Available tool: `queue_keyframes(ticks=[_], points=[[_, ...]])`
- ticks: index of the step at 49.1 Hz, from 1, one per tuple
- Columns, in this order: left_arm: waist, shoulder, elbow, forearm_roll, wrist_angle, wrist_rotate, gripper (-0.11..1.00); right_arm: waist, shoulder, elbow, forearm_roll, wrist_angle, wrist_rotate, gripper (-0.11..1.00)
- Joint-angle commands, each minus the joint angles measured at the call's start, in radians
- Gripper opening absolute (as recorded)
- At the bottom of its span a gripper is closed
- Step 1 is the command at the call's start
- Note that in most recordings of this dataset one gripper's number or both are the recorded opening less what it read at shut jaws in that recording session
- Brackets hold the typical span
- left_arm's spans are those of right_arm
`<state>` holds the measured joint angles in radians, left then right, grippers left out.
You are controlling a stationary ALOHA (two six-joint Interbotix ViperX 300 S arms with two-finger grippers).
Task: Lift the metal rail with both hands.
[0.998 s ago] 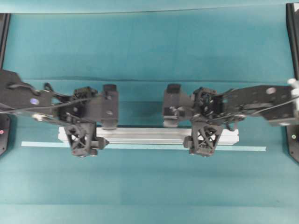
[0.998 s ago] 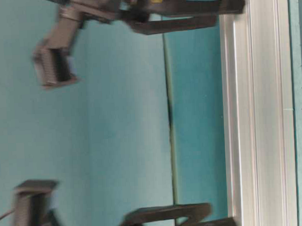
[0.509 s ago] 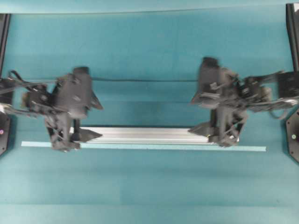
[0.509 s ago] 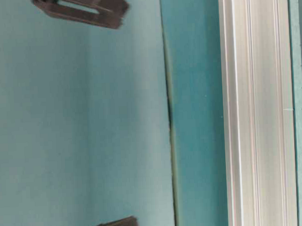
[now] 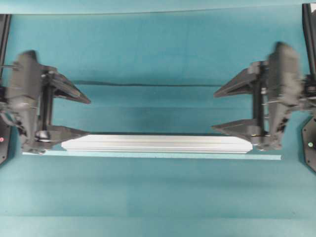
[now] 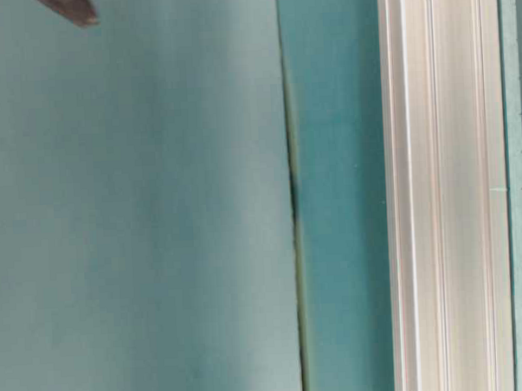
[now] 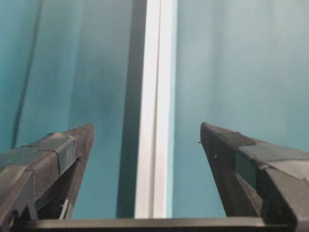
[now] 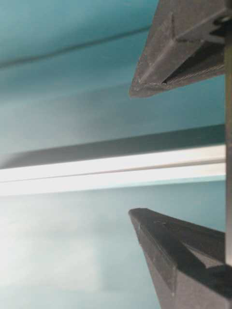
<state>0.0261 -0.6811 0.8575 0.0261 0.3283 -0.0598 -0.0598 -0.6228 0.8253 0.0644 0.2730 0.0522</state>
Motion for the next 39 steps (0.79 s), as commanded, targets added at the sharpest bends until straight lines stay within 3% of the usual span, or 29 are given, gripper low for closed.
queue_keyframes(ticks=[1, 27, 39], points=[[-0.002, -0.031, -0.008, 0.002, -0.048, -0.003, 0.97, -0.002, -0.028, 0.005, -0.002, -0.031, 0.006, 0.93], [-0.003, -0.081, -0.012, 0.002, -0.163, -0.005, 0.97, -0.002, -0.169, 0.038, 0.0, -0.186, 0.009, 0.93], [-0.002, -0.08, -0.012, 0.0, -0.209, -0.005, 0.97, -0.002, -0.181, 0.044, -0.002, -0.19, 0.009, 0.93]])
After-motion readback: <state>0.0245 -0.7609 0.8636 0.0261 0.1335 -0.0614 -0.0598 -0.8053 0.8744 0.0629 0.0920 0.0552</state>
